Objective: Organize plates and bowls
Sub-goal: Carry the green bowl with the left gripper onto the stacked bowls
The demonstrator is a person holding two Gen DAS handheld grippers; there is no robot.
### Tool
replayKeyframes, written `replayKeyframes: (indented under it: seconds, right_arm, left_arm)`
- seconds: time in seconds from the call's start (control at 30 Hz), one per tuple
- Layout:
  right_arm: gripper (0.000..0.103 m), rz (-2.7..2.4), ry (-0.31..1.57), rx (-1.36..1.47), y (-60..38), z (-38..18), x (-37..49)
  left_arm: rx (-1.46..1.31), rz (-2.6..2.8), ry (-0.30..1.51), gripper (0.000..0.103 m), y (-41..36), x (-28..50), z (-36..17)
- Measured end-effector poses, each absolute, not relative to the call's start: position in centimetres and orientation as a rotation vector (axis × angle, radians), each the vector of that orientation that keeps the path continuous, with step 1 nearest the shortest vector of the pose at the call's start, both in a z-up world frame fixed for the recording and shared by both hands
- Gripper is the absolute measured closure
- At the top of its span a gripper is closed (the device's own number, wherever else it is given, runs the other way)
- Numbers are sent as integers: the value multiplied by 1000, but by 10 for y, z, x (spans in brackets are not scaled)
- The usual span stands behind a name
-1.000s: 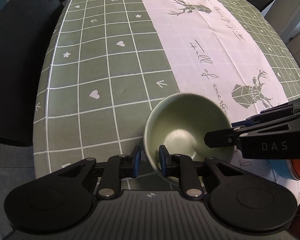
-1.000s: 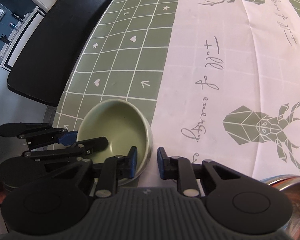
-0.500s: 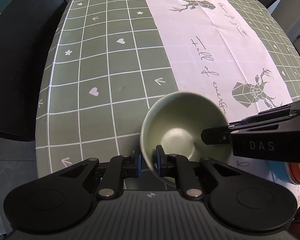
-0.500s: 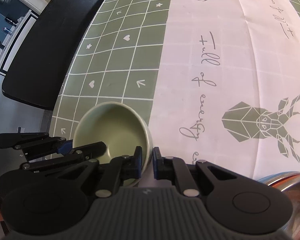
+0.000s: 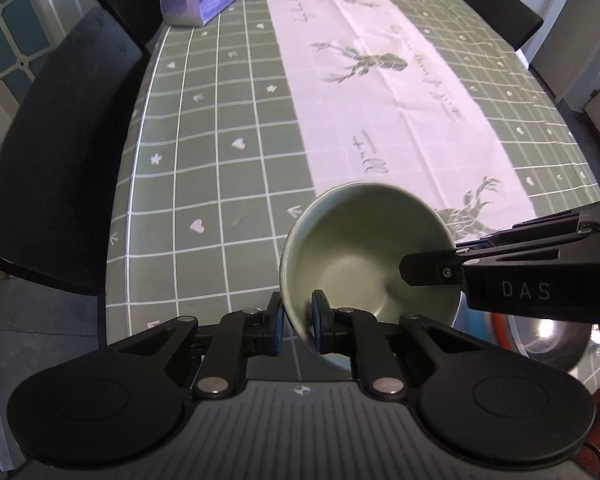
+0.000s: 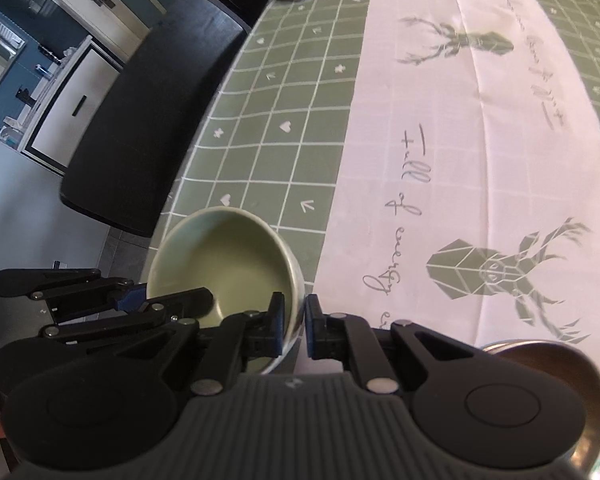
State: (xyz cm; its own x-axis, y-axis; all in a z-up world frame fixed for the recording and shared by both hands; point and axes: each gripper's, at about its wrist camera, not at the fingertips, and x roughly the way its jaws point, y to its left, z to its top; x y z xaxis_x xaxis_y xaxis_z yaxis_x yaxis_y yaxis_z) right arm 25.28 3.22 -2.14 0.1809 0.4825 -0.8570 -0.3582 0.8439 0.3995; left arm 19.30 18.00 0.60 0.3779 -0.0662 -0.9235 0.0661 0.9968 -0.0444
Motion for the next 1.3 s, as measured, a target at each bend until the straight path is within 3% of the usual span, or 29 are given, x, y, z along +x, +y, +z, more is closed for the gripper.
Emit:
replayKeyframes:
  seconds: [0.47, 0.73, 1.3]
  right_arm:
    - [95, 538, 1161, 66, -76, 40, 210]
    - [97, 491, 1206, 79, -126, 14, 201]
    - [97, 493, 1294, 6, -125, -34, 214]
  left_arm:
    - [41, -190, 1149, 87, 75, 170, 53]
    - [73, -240, 1230, 86, 27, 169, 28]
    - [8, -237, 1388, 86, 25, 185, -16]
